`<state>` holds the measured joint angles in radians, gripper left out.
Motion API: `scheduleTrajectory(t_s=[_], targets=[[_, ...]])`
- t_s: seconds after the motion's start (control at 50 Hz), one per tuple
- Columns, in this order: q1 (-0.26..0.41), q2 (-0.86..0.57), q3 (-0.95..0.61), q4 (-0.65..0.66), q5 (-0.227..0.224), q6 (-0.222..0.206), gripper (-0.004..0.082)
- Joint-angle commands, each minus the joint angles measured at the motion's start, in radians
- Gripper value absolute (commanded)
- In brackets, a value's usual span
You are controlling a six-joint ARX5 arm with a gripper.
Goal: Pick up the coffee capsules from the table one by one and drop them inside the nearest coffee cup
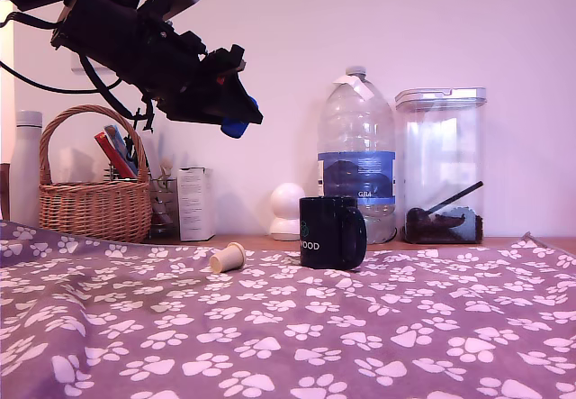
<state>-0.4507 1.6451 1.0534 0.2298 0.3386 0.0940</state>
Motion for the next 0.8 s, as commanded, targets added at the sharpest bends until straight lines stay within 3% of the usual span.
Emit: scheduleTrajectory(t_s=[0.0,0.38,0.78], targets=[[0.003,-0.010,-0.004,0.021,-0.005,-0.011,0.0219],[0.003,-0.010,-0.004,0.043,-0.005,-0.011,0.0219],[-0.011,0.046,-0.005,0.187,0.006,-0.011,0.0219]])
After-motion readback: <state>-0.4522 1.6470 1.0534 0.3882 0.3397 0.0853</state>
